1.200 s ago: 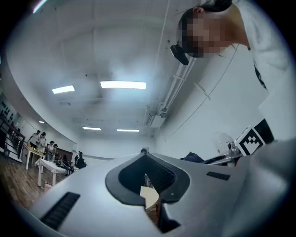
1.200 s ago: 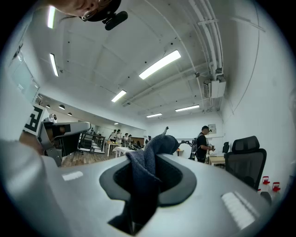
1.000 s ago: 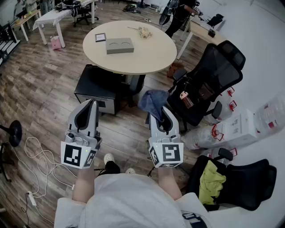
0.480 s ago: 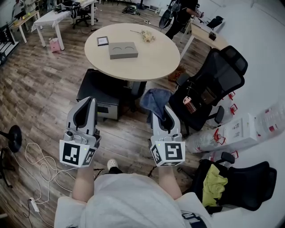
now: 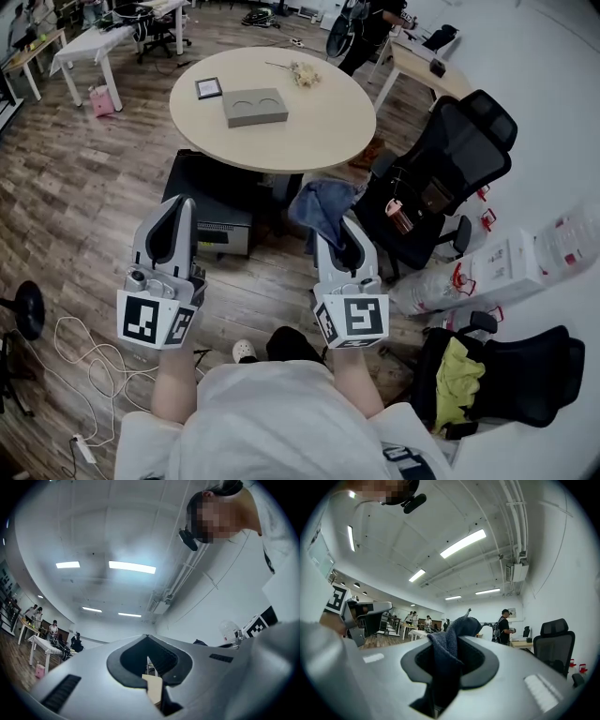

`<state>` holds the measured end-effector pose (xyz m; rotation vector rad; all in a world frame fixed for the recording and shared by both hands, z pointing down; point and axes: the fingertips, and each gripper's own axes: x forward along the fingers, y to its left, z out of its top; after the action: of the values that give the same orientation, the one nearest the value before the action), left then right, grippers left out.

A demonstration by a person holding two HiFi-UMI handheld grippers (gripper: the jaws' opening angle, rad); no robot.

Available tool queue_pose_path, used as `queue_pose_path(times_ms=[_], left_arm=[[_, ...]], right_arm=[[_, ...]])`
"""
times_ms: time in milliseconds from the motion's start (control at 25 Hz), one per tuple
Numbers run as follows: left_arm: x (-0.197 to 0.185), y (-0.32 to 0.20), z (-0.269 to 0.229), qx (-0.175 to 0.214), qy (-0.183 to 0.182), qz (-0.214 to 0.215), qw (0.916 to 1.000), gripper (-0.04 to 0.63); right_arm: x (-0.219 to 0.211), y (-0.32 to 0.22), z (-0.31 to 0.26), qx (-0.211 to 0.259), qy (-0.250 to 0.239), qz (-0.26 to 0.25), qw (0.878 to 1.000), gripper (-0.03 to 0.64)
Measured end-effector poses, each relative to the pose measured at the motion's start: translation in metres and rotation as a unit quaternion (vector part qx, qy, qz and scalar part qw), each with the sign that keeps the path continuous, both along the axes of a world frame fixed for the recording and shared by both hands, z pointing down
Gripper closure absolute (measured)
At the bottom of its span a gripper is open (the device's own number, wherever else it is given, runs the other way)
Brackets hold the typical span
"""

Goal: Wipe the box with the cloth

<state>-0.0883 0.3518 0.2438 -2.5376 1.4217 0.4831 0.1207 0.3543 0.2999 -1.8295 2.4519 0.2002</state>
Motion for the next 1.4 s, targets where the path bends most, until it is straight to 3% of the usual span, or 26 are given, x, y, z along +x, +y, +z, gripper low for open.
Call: queue_pose_path(times_ms=[360,1000,1400], left_arm=[[0.005,-0.047,0.007,-0.007,-0.025,-0.001,0.9997,0.589],[0.039,-0.196,-0.014,0.013,-0.006,-0.041,0.9991,0.589],[0.066,-0.257,-0.018,0.024,0.0,-0.068,0.9974,0.589]], right_arm=[[0.004,-0.054,0.012,-0.016,-0.008,-0.003,1.0,0.528],[0.034,-0.222,-0.006,-0.001,-0.006,-0.051,0.999,0.528],[0.059,-0.295,-0.007,0.006,-0.014,-0.078,0.997,0.528]])
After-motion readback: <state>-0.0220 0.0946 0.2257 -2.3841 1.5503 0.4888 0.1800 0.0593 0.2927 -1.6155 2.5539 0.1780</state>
